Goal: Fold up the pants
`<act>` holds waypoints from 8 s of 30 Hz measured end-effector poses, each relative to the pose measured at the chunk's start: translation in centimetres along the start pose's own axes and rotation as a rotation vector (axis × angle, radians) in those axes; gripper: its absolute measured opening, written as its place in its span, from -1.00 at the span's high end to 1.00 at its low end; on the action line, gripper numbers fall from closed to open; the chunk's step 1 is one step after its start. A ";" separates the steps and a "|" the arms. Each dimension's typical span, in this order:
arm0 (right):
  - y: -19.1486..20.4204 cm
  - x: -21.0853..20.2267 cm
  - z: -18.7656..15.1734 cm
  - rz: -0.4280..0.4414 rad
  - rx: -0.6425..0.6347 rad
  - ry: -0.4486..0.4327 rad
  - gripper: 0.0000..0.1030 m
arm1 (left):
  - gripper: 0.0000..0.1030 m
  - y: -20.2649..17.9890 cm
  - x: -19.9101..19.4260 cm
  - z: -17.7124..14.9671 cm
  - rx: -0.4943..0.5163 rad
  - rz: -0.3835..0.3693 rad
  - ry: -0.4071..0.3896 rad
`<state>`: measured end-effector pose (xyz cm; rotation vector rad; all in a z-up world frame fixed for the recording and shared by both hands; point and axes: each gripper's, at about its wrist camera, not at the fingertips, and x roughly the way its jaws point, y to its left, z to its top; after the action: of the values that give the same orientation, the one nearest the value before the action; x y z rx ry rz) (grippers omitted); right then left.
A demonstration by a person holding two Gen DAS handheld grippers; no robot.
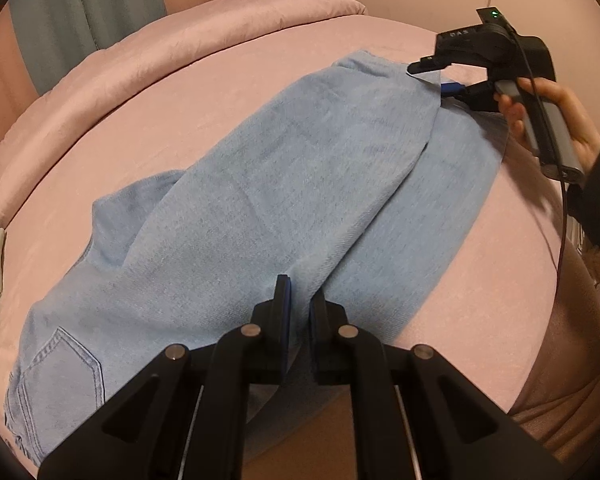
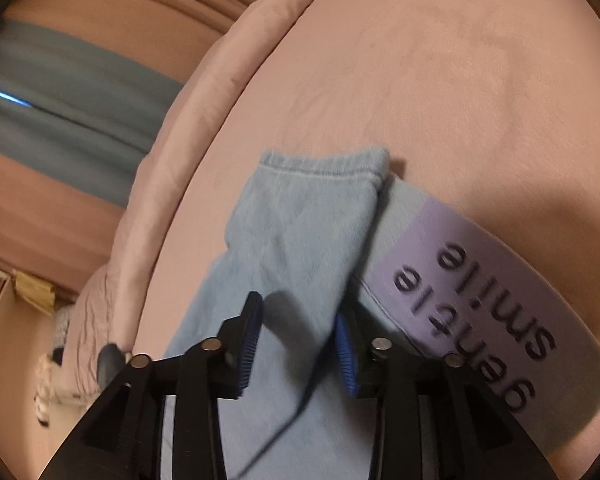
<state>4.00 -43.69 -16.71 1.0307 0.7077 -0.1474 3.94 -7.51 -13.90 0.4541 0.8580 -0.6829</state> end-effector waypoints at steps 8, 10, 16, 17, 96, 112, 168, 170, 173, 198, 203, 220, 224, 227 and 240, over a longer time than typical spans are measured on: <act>0.7 1.1 0.9 -0.010 -0.070 -0.021 0.90 | 0.85 -0.1 0.3 0.2 -0.031 0.007 0.004; -0.1 0.6 1.0 0.023 -0.060 -0.023 0.91 | 0.87 0.0 0.3 0.2 -0.043 0.007 0.000; 0.7 -2.7 0.5 0.138 -0.093 -0.093 0.91 | 0.92 1.3 -1.4 0.7 -0.133 -0.024 -0.063; 1.0 -3.5 0.6 0.155 -0.098 -0.105 0.91 | 0.92 1.6 -2.1 0.7 -0.147 -0.040 -0.087; 18.7 1.7 -24.6 0.167 -0.922 0.266 0.17 | -0.05 15.0 -12.1 -9.9 -0.774 0.235 -0.138; 20.6 2.8 -27.3 0.151 -0.967 0.324 0.17 | -0.10 16.1 -15.6 -16.2 -1.009 0.200 -0.197; 24.0 3.1 -30.9 0.280 -1.026 0.406 0.15 | -0.27 16.8 -14.2 -21.7 -1.262 -0.137 -0.365; 24.4 2.7 -32.3 0.308 -1.092 0.420 0.02 | -0.25 16.7 -13.4 -21.3 -1.262 -0.140 -0.345; 24.9 2.5 -34.1 0.342 -1.177 0.428 0.00 | 0.12 17.5 -12.9 -20.8 -1.292 -0.099 -0.367; 28.3 7.3 -41.3 0.170 -1.511 0.321 0.59 | 0.33 20.6 -13.9 -22.5 -1.278 0.074 -0.295; 27.8 5.1 -35.8 0.332 -1.266 0.439 0.06 | 0.33 19.6 -17.8 -20.6 -1.144 0.211 -0.324; 21.3 6.4 -27.7 0.102 -1.025 0.352 0.05 | 0.01 14.5 -5.4 -11.1 -0.780 0.136 -0.042; 19.3 4.1 -23.0 0.121 -0.847 0.260 0.05 | 0.00 14.9 -5.9 -10.1 -0.797 0.134 -0.033; 16.5 2.0 -19.4 0.125 -0.723 0.181 0.03 | -0.07 14.4 -6.0 -8.5 -0.782 0.128 -0.058; 9.2 2.9 -13.9 0.006 -0.576 0.120 0.04 | -0.34 8.9 3.6 0.5 -0.645 -0.017 0.038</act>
<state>3.67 -26.76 -16.06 0.4916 0.7938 0.1224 12.20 -2.86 -15.68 -0.1210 1.0615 -0.3793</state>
